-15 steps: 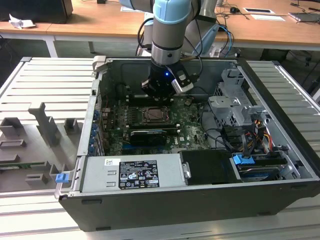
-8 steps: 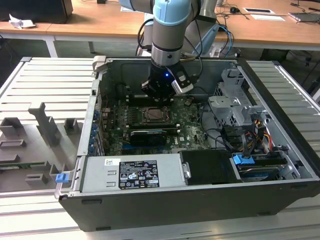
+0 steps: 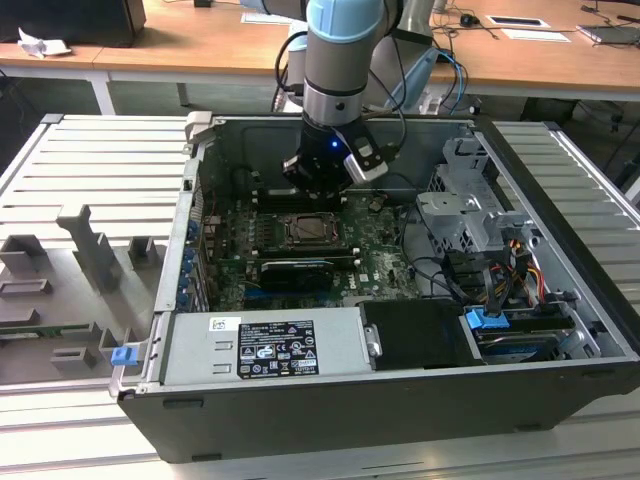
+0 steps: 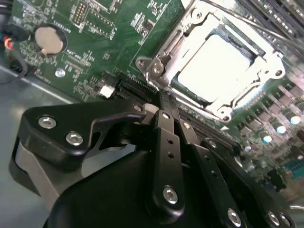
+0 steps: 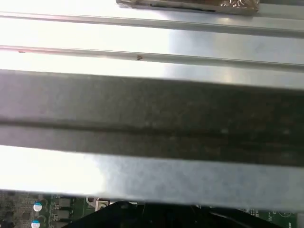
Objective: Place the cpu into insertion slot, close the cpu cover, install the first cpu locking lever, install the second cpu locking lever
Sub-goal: 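Install the first cpu locking lever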
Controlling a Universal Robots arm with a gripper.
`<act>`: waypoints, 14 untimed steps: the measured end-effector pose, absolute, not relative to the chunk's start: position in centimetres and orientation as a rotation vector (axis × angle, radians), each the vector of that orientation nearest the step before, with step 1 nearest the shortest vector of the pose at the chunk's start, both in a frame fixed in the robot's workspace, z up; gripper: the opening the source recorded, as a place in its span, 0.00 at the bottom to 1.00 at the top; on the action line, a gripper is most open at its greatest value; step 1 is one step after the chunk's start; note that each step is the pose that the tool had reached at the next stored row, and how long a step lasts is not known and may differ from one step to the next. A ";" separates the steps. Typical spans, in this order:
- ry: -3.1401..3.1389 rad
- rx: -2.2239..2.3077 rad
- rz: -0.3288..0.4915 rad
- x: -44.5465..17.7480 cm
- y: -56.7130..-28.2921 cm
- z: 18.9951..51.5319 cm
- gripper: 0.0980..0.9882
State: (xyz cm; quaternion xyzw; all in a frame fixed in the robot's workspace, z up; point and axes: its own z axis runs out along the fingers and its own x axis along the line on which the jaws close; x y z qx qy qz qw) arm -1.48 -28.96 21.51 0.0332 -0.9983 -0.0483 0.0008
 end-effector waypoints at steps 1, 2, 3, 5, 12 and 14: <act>-3.135 0.104 -0.152 -1.5 -29.0 21.9 0.01; -3.135 0.104 -0.152 -1.5 -29.0 22.0 0.01; -3.135 0.105 -0.152 -1.5 -29.0 22.0 0.01; -3.135 0.104 -0.152 -1.5 -29.3 22.0 0.01; -3.135 0.104 -0.152 -1.5 -29.6 22.0 0.01; -3.135 0.104 -0.152 -1.5 -29.7 22.0 0.01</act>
